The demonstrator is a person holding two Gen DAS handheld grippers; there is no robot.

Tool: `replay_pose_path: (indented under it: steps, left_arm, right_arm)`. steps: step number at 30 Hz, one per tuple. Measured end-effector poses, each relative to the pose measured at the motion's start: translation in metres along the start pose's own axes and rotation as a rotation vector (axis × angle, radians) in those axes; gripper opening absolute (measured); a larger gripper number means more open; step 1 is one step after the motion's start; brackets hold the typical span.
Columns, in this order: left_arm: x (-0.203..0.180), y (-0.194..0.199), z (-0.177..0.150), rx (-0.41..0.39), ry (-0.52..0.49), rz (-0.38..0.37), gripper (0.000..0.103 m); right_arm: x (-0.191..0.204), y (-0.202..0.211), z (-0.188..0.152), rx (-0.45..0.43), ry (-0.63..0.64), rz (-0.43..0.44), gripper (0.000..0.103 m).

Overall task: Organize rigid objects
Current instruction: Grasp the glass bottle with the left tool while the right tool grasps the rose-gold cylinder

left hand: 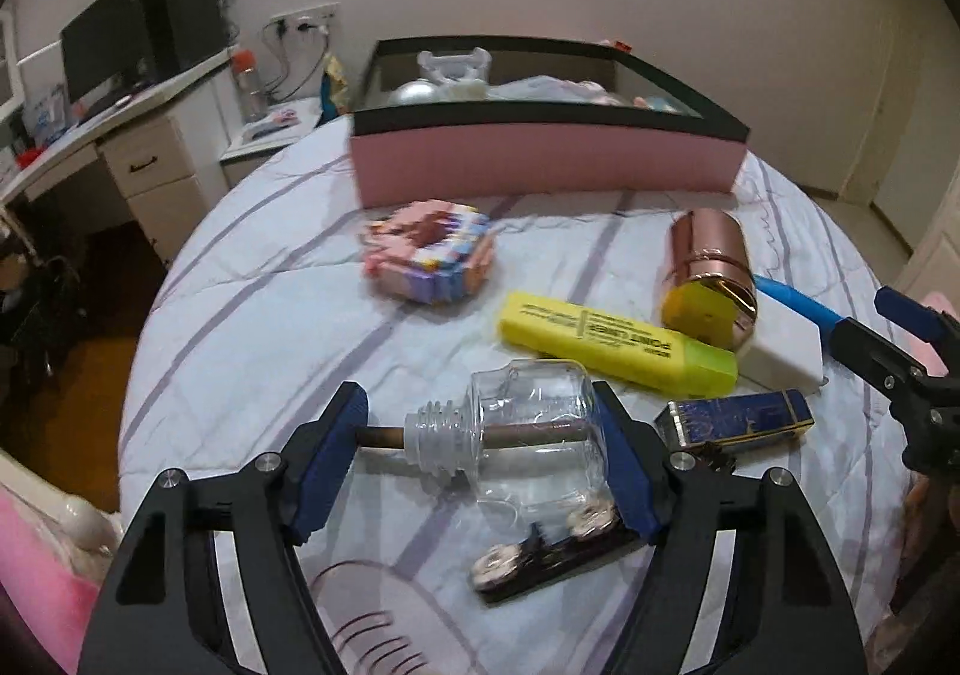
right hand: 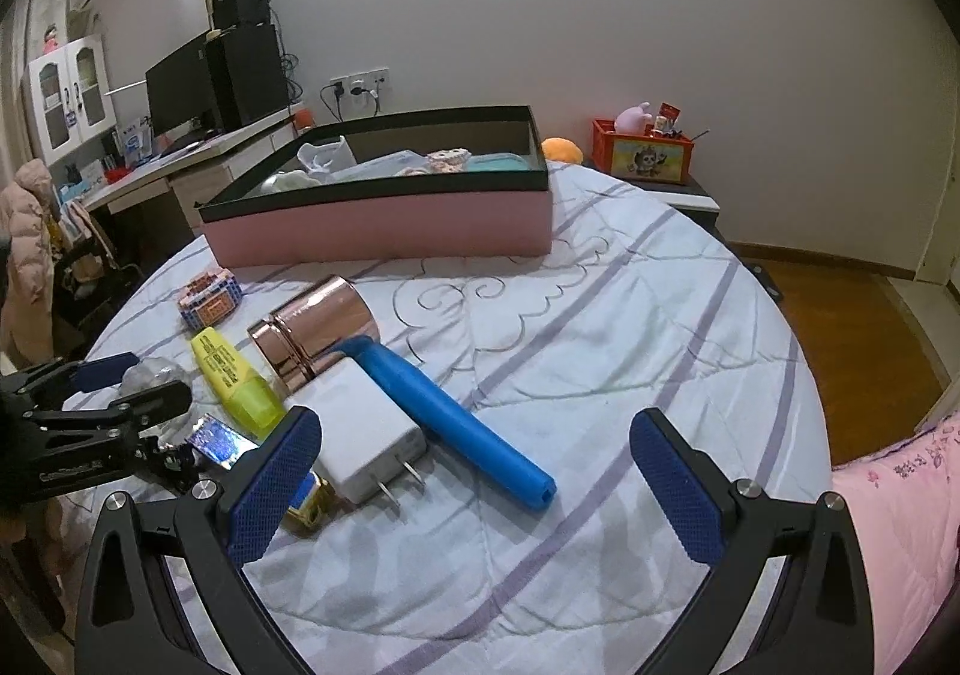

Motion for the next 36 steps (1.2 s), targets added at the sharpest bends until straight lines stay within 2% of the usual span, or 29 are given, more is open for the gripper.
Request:
replay_pose_path:
  steps: [6, 16, 19, 21, 27, 31, 36]
  left_arm:
    - [0.008, 0.015, 0.002, -0.042, 0.038, 0.007, 0.075]
    - [0.01, 0.023, 0.011, -0.07, 0.055, -0.012, 0.075]
    - [0.009, 0.02, 0.01, -0.062, 0.051, -0.027, 0.075]
    - [0.008, 0.019, 0.01, -0.059, 0.052, -0.032, 0.075]
    - [0.008, 0.016, 0.014, -0.057, 0.048, -0.04, 0.075]
    - [0.005, 0.015, 0.017, -0.057, 0.047, -0.046, 0.075]
    - [-0.001, 0.023, 0.026, -0.093, 0.04, -0.04, 0.075]
  right_arm:
    - [0.027, -0.008, 0.019, -0.005, 0.075, -0.007, 0.103]
    - [0.063, -0.048, 0.037, 0.087, 0.143, 0.015, 0.103]
    - [0.064, -0.059, 0.035, 0.12, 0.14, 0.048, 0.095]
    - [0.067, -0.066, 0.033, 0.142, 0.146, 0.064, 0.071]
    - [0.066, -0.073, 0.032, 0.157, 0.138, 0.084, 0.07]
    - [0.058, -0.066, 0.037, 0.118, 0.109, 0.089, 0.069]
    - [0.053, -0.052, 0.043, 0.076, 0.093, 0.098, 0.07]
Point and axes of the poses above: each gripper's, at about its wrist camera, not at the fingertips, and y roughly against the way its jaws point, x to its left, z to its top, the point moved 5 cm from there along -y, roughly the way its jaws point, and after that the axes turned 2 degrees about x, right-handed, at the moved point
